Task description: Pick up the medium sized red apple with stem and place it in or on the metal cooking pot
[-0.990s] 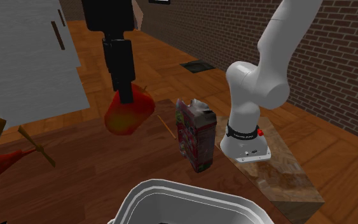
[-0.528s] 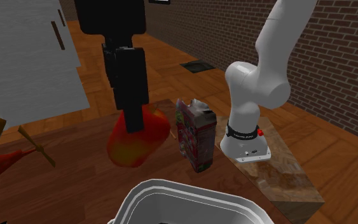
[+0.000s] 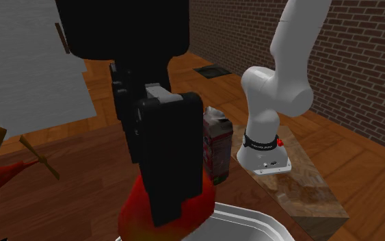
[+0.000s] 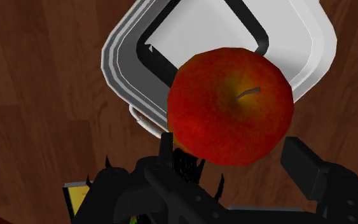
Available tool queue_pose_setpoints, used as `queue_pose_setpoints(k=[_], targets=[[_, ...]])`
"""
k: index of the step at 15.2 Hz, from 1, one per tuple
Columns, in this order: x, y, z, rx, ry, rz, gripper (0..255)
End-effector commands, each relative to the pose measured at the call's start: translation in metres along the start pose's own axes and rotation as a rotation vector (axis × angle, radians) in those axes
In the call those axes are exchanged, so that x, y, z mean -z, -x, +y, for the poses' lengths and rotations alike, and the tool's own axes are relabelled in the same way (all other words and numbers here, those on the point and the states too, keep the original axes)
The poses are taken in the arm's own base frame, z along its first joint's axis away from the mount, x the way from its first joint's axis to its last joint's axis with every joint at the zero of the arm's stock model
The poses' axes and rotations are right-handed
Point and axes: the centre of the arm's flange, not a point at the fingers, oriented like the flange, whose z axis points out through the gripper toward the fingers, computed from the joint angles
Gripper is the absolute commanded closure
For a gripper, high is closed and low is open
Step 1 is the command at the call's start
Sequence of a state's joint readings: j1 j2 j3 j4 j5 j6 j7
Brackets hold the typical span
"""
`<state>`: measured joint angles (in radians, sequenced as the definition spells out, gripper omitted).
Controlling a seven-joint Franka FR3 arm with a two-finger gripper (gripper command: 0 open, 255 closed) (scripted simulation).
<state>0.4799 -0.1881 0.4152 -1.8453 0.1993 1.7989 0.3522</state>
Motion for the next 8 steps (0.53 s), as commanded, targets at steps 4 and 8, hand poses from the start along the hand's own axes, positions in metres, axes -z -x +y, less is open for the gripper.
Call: queue_pose_setpoints(k=[4,8], targets=[[-0.007,-0.007,-0.064,-0.002,-0.001,0.000,255],[-0.027,-0.005,-0.061,-0.002,-0.001,0.000,255]])
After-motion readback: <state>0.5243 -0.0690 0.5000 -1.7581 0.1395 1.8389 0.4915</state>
